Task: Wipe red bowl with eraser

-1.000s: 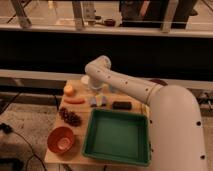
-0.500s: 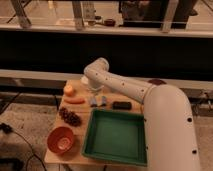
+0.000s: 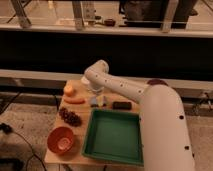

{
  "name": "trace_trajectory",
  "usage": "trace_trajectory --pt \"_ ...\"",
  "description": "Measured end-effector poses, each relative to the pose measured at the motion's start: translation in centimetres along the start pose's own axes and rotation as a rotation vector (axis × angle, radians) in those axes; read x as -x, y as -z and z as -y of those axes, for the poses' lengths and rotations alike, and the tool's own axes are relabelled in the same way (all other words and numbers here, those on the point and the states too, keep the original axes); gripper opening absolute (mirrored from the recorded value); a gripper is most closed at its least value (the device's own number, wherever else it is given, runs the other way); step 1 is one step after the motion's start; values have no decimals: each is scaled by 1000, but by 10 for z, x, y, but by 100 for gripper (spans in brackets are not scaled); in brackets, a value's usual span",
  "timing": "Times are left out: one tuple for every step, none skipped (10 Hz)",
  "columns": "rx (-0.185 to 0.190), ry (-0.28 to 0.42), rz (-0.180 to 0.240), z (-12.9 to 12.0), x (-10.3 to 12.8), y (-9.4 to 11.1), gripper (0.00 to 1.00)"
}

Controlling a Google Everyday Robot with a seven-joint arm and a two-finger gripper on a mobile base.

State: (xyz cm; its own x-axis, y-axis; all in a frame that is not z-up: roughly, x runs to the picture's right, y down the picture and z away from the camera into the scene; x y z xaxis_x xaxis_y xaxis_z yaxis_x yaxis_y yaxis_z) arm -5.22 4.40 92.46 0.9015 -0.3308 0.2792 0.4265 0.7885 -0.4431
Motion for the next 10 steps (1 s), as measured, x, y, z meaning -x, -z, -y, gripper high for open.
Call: trace_trajectory --pt "8 -9 -6 -3 -6 -3 80" --pt "34 -30 -22 -9 -16 -7 80" --pt "55 -42 -25 -10 -17 -11 80" --pt "79 -46 -30 -12 -17 -13 80" --pt "98 -56 -30 -15 -16 -15 80" --pt "107 -63 -32 -17 -18 -18 80" --pt "115 -66 -32 -18 -17 -23 80" --pt "119 -67 -26 -19 -15 -26 80" --pt "126 -67 -21 -19 -11 -32 80" --pt "130 -69 -17 -20 -9 -36 80"
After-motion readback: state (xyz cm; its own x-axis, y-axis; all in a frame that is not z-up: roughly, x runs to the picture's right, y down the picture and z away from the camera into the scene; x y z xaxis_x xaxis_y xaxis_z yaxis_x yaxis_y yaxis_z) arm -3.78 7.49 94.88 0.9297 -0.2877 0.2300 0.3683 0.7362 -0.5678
